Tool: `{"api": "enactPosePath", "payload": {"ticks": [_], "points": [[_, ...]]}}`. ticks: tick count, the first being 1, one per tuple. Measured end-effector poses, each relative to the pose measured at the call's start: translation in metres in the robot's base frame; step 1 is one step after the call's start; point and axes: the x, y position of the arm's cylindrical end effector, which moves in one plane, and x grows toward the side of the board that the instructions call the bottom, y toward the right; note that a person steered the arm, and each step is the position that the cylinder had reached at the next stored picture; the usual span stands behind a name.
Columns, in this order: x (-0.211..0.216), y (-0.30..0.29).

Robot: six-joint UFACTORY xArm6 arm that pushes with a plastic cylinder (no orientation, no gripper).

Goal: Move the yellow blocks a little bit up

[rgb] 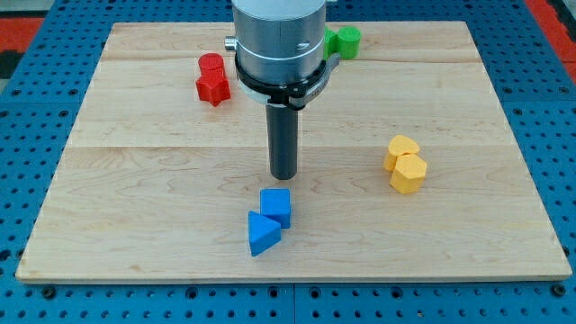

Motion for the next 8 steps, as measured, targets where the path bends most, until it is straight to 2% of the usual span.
{"api": "enactPosePath", "payload": {"ticks": [3,5,6,8], "points": [[0.003,0.016],[0.048,0.063],[0.04,0.114],[0.052,0.145]]}}
